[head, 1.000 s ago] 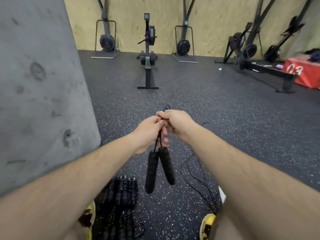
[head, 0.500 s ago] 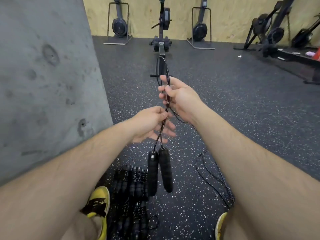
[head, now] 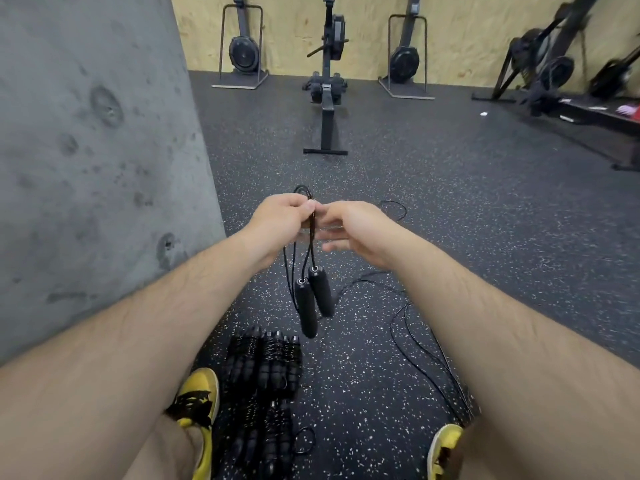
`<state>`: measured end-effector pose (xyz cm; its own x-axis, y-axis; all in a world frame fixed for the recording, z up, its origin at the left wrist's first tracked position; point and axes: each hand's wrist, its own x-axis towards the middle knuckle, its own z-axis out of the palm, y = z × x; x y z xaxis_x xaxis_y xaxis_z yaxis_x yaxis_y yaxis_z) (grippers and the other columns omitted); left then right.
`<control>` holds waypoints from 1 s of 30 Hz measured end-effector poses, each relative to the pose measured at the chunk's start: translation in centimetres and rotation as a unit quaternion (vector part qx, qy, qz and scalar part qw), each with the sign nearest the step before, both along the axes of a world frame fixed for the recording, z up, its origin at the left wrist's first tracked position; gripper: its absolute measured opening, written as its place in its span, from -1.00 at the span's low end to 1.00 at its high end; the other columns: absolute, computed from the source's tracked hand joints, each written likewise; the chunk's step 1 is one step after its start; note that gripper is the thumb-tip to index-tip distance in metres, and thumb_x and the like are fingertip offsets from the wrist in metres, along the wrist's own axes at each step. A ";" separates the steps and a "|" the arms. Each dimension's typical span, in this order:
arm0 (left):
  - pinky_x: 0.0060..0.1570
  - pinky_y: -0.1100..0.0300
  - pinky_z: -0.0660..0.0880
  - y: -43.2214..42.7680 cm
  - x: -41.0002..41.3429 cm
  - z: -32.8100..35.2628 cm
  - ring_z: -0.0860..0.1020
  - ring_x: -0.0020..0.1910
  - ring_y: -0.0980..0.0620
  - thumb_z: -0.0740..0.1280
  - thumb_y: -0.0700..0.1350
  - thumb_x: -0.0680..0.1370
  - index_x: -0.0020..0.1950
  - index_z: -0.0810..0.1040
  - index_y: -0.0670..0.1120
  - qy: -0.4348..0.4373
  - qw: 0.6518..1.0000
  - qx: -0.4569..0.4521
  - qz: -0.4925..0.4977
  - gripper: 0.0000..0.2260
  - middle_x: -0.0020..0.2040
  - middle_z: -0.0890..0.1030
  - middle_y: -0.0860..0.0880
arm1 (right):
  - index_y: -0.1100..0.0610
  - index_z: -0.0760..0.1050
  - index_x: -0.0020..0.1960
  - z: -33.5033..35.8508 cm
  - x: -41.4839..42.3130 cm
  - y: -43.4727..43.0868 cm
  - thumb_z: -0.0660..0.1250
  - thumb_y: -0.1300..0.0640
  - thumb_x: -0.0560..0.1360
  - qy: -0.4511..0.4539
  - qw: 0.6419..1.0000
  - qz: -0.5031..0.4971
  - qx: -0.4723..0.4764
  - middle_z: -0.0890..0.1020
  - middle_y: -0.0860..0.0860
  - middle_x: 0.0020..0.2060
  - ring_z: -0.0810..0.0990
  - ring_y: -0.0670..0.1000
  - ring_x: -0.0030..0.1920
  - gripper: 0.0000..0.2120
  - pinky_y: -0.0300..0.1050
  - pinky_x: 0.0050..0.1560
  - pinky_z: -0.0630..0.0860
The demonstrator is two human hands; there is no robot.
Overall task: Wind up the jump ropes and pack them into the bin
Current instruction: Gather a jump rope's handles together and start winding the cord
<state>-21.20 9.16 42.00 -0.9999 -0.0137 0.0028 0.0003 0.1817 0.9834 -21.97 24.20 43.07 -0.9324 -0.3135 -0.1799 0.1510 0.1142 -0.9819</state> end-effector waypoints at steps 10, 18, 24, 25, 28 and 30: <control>-0.06 0.08 0.48 0.6 0.1 0.3 0.60 -0.09 -0.05 0.19 0.00 0.72 0.06 0.67 -0.06 0.025 0.998 0.007 -0.055 -0.72 -0.05 0.69 -0.13 | 0.21 0.61 -0.24 -0.4 0.1 0.7 0.43 0.10 0.53 0.180 0.971 -0.044 0.149 0.62 0.06 -0.35 0.54 -0.06 -0.41 -0.77 -0.18 -0.27 0.52; 0.39 -0.02 0.42 0.5 1.4 -1.9 0.64 0.22 0.08 0.24 -0.04 0.70 0.31 0.57 -0.04 0.041 0.983 -0.099 -0.146 -0.77 0.13 0.72 0.07 | 0.35 0.64 -0.13 0.7 -0.1 2.0 0.47 0.12 0.51 0.175 0.975 -0.136 0.012 0.70 0.21 -0.22 0.61 -0.05 -0.37 -0.74 -0.13 -0.20 0.63; 0.26 -0.02 0.51 1.8 1.7 -1.4 0.69 0.03 0.05 0.32 -0.15 0.66 0.10 0.70 -0.06 0.067 0.993 -0.056 -0.079 -0.85 -0.02 0.75 0.01 | 0.32 0.64 -0.15 0.7 0.0 2.5 0.48 0.07 0.49 0.185 0.970 -0.158 0.009 0.63 0.08 -0.35 0.62 -0.01 -0.36 -0.72 0.11 -0.04 0.65; 0.28 -0.05 0.50 2.0 1.7 -1.2 0.70 0.05 0.01 0.34 -0.14 0.65 0.09 0.71 -0.06 0.067 0.994 -0.047 -0.079 -0.86 -0.03 0.75 -0.01 | 0.34 0.63 -0.13 0.9 0.2 2.6 0.48 0.07 0.49 0.188 0.969 -0.158 0.003 0.62 0.07 -0.36 0.62 -0.01 -0.36 -0.71 0.11 -0.03 0.64; 0.28 -0.12 0.50 2.2 1.6 -1.0 0.69 0.11 -0.12 0.39 -0.12 0.62 0.03 0.73 -0.03 0.062 0.995 -0.040 -0.070 -0.89 -0.05 0.76 -0.04 | 0.36 0.62 -0.08 1.2 0.6 3.1 0.48 0.06 0.50 0.183 0.971 -0.154 -0.003 0.63 0.06 -0.34 0.63 -0.02 -0.33 -0.68 0.06 -0.03 0.64; 0.24 -0.09 0.52 2.3 1.4 -0.7 0.69 0.10 -0.16 0.40 -0.12 0.61 -0.03 0.74 -0.02 0.063 0.996 -0.036 -0.060 -0.89 -0.07 0.76 -0.05 | 0.31 0.63 -0.07 1.1 0.8 3.3 0.46 0.01 0.52 0.173 0.973 -0.156 -0.002 0.64 0.04 -0.31 0.63 -0.04 -0.30 -0.68 0.00 -0.04 0.64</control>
<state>-19.75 11.49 41.32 -0.9861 0.1097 0.1248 0.1483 0.2422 0.9588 -21.20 27.50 44.22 -0.9868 -0.0057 0.1620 -0.1617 0.1109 -0.9806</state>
